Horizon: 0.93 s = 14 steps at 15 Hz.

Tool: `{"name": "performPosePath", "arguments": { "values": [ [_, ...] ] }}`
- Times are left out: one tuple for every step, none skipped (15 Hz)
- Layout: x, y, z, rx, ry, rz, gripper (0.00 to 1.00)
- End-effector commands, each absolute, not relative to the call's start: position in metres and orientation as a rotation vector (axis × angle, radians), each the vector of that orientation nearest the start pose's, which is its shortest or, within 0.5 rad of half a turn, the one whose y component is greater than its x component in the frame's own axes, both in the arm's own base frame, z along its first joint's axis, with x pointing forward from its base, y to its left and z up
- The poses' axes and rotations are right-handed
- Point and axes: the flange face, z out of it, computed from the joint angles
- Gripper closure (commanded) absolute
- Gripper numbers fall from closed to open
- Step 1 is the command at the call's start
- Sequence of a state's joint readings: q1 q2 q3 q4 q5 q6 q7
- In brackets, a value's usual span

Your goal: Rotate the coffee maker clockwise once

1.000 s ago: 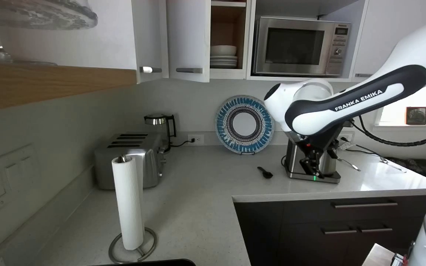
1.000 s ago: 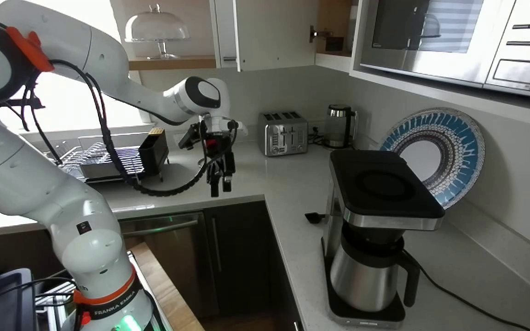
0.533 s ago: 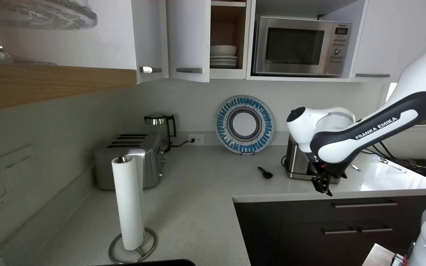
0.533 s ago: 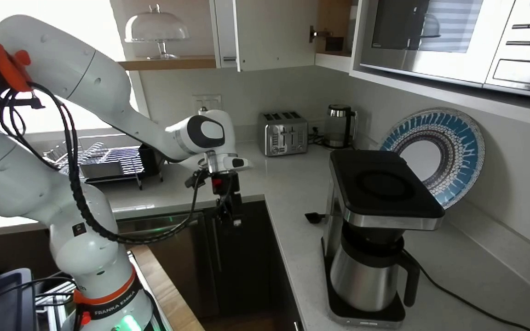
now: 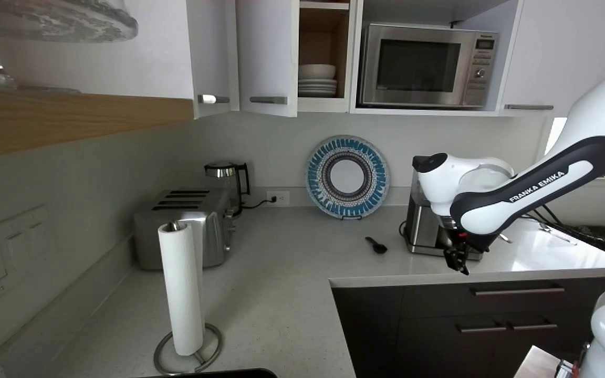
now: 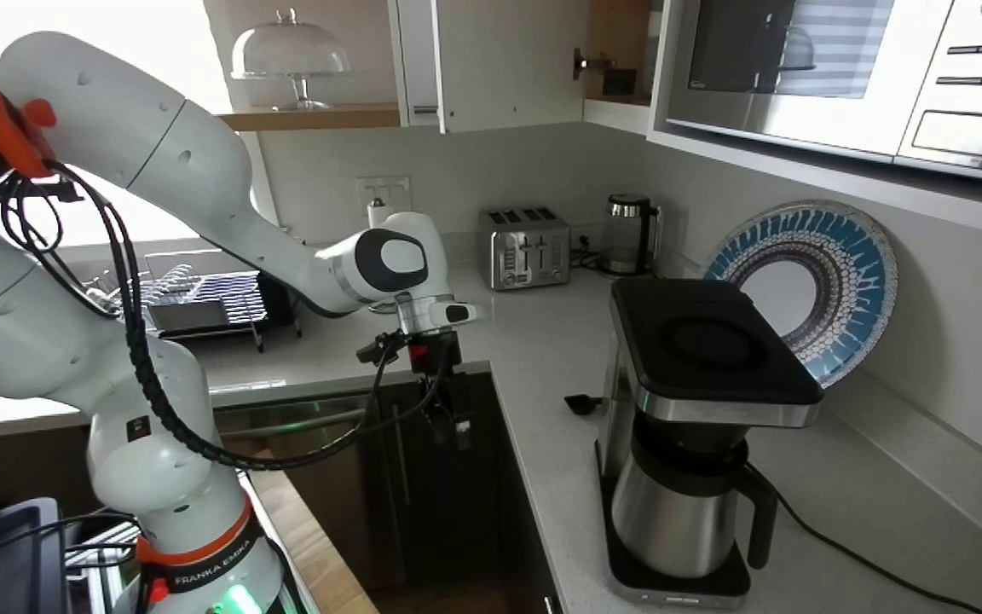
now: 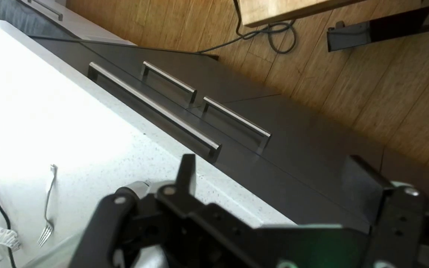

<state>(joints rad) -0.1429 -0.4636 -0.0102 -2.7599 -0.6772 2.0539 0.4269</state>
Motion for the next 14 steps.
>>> {"name": "performPosePath", "arguments": {
  "values": [
    [0.333,-0.085,0.344,2.547,-0.231,-0.203,0.00],
    [0.333,-0.085,0.344,2.547,-0.231,-0.203,0.00],
    [0.335,-0.090,0.340,2.543,-0.231,-0.198,0.00],
    [0.336,-0.098,0.334,2.546,-0.228,-0.202,0.00],
    [0.335,-0.110,0.329,2.560,-0.235,-0.211,0.00],
    [0.334,-0.120,0.325,2.568,-0.244,-0.216,0.00],
    [0.331,-0.133,0.319,2.577,-0.262,-0.230,0.00],
    [0.328,-0.146,0.314,2.581,-0.280,-0.238,0.00],
    [0.325,-0.159,0.308,2.584,-0.296,-0.237,0.00],
    [0.321,-0.175,0.304,2.583,-0.310,-0.212,0.00],
    [0.317,-0.189,0.299,2.580,-0.321,-0.191,0.00],
    [0.312,-0.204,0.294,2.577,-0.335,-0.175,0.00],
    [0.307,-0.216,0.290,2.588,-0.340,-0.157,0.00],
    [0.303,-0.226,0.284,2.590,-0.340,-0.131,0.00]
  ]
}}
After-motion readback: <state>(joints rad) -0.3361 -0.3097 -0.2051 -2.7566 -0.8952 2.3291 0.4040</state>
